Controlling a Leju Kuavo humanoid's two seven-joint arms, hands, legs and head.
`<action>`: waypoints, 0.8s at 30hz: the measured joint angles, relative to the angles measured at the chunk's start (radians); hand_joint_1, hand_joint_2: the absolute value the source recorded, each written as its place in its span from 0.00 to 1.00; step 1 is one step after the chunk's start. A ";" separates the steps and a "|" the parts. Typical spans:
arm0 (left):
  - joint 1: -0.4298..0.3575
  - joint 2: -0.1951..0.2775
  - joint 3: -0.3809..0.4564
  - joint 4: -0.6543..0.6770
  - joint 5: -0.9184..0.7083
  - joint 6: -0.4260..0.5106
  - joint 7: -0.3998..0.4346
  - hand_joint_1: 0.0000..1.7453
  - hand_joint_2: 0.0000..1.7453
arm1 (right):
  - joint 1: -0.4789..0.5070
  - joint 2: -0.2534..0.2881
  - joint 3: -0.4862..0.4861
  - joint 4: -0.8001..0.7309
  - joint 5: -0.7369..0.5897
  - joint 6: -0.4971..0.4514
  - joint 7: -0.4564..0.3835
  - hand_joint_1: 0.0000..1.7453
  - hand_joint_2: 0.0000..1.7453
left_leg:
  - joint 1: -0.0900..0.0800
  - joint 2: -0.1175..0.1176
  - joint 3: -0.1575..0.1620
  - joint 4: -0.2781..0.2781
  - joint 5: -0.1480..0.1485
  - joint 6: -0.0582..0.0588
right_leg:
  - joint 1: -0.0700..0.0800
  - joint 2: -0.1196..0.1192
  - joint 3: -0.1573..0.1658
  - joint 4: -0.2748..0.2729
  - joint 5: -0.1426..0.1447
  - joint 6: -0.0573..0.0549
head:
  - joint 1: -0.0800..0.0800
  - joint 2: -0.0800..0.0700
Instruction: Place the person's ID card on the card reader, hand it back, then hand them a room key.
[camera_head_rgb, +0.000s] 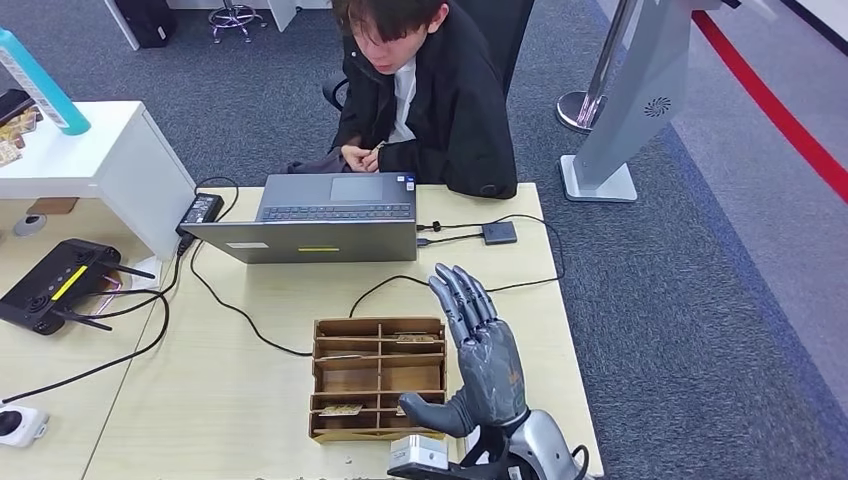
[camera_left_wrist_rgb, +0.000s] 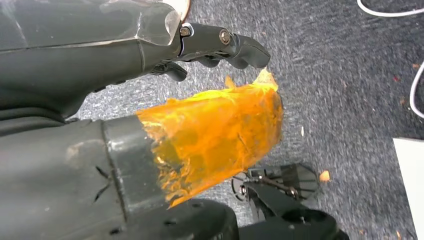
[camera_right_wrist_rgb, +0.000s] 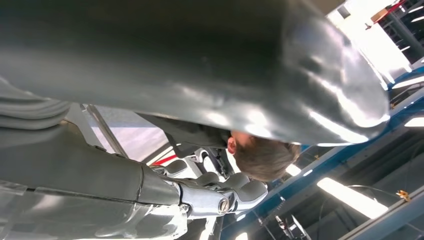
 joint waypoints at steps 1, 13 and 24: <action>0.000 -0.002 0.000 0.000 0.001 0.000 0.000 0.00 0.00 | 0.004 -0.004 0.000 -0.002 0.000 0.000 -0.004 0.00 0.75 | 0.000 0.000 0.000 0.000 0.000 0.000 | 0.000 0.000 0.000 0.000 0.000 0.000 | 0.000 0.000; -0.005 -0.007 0.000 0.000 0.008 0.001 -0.002 0.00 0.00 | 0.039 -0.038 0.002 0.011 0.061 0.006 -0.018 0.00 1.00 | 0.000 0.000 0.000 0.000 0.000 0.000 | 0.000 0.000 0.000 0.000 0.000 0.000 | 0.000 0.000; -0.006 -0.007 0.000 0.000 -0.002 -0.002 0.000 0.00 0.00 | 0.024 -0.041 0.022 0.080 0.167 0.015 0.028 0.00 1.00 | 0.000 0.000 0.000 0.000 0.000 0.000 | 0.000 0.000 0.000 0.000 0.000 0.000 | 0.000 0.000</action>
